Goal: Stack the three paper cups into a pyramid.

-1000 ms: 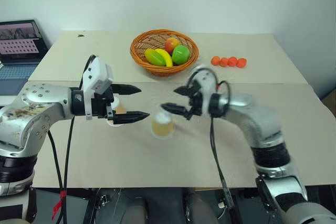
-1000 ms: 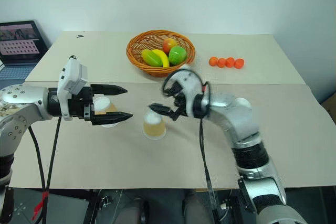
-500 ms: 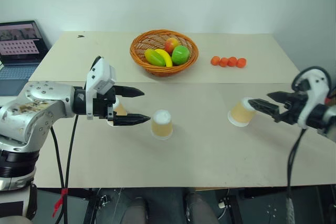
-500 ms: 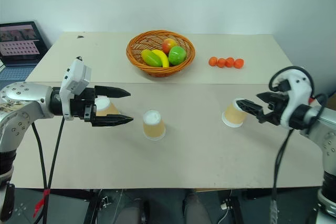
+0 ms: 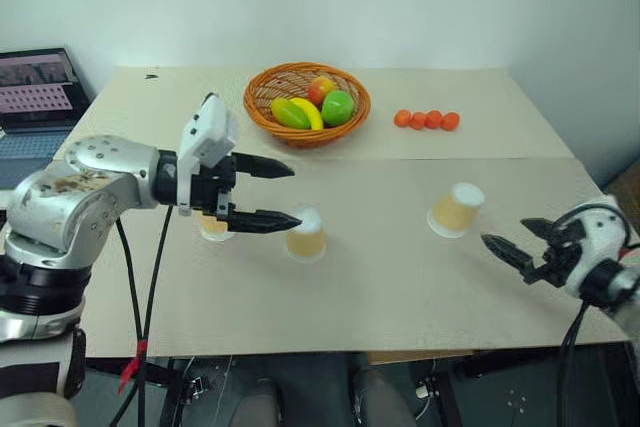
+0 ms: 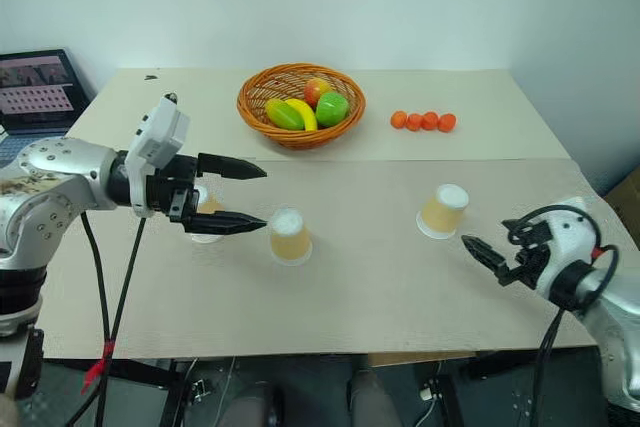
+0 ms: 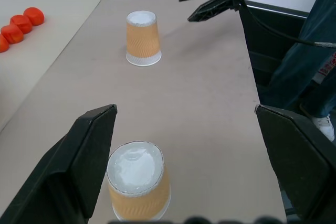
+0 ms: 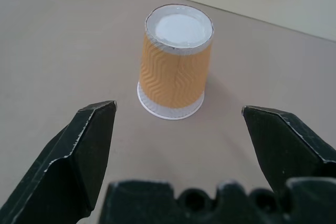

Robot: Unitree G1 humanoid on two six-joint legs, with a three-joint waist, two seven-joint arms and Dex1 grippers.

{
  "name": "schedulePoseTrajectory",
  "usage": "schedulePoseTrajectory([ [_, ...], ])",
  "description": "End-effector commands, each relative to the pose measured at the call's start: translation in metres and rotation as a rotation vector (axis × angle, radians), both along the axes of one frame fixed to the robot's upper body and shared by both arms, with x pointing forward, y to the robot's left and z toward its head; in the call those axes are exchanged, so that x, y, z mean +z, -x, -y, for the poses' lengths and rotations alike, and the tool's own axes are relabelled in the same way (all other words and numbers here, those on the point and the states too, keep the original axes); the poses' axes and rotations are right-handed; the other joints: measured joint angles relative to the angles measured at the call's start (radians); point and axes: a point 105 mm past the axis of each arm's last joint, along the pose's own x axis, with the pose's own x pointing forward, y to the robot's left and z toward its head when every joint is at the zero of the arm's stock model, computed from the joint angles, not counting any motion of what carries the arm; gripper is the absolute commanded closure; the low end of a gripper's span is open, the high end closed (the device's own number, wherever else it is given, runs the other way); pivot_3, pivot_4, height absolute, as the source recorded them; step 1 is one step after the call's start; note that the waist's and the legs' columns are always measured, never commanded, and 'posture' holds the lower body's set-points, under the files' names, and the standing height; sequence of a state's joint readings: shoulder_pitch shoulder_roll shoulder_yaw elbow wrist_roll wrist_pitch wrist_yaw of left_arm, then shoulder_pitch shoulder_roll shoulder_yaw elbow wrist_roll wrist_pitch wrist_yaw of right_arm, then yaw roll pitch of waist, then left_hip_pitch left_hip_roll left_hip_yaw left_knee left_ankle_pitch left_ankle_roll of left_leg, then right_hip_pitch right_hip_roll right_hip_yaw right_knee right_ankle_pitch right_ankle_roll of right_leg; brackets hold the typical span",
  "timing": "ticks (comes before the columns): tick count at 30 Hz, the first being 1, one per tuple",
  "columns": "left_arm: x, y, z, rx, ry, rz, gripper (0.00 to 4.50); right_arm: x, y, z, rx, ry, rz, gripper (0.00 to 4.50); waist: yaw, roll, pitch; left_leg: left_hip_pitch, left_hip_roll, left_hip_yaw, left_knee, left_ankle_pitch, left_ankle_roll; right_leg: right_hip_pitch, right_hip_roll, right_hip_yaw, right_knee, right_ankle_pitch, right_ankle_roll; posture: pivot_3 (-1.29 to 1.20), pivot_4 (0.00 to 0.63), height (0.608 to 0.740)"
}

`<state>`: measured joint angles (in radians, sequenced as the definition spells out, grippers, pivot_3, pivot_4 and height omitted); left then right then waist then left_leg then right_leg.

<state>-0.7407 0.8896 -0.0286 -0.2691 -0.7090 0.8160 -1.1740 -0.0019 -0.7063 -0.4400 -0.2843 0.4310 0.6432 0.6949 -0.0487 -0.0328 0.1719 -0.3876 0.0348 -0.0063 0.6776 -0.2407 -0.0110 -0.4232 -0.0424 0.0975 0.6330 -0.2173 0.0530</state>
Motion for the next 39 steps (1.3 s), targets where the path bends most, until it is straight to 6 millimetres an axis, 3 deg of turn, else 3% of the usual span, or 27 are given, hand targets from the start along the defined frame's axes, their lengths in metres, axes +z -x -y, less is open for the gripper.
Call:
schedulePoseTrajectory([
  [1,0.009,0.003,0.002,-0.011,0.003,0.030,0.00,0.012,-0.012,0.002,0.008,0.032,0.078,0.04,0.000,0.000,0.000,0.000,0.000,0.000,0.000,0.000,0.000,0.000,0.000,0.000,0.000,0.000,0.000,0.00,0.150,0.734],
  [16,0.008,0.007,-0.002,0.041,0.000,0.043,0.00,0.024,-0.064,-0.009,0.112,0.102,0.115,0.04,0.001,0.000,0.000,-0.002,0.000,0.000,0.000,0.000,0.000,-0.001,0.000,0.000,-0.001,0.000,0.000,0.00,0.150,0.734],
  [27,0.007,0.009,-0.009,0.072,-0.010,0.048,0.00,0.028,-0.081,-0.016,0.162,0.111,0.118,0.04,0.003,0.000,0.000,-0.002,0.000,0.000,0.000,0.000,0.000,-0.001,0.000,0.000,-0.001,0.000,0.000,0.00,0.150,0.734],
  [33,0.008,0.010,-0.010,0.080,-0.014,0.056,0.00,0.025,-0.083,-0.017,0.173,0.105,0.113,1.75,0.003,0.000,0.000,-0.002,0.000,0.000,0.000,0.000,0.000,-0.001,0.000,0.000,-0.001,0.000,0.000,0.00,0.150,0.734],
  [39,0.008,0.011,-0.009,0.076,-0.010,0.052,0.00,0.039,-0.081,-0.023,0.194,0.112,0.143,1.88,0.002,0.000,0.000,-0.002,0.000,0.000,0.000,0.000,0.000,-0.001,0.000,0.000,-0.001,0.000,0.000,0.00,0.150,0.734],
])
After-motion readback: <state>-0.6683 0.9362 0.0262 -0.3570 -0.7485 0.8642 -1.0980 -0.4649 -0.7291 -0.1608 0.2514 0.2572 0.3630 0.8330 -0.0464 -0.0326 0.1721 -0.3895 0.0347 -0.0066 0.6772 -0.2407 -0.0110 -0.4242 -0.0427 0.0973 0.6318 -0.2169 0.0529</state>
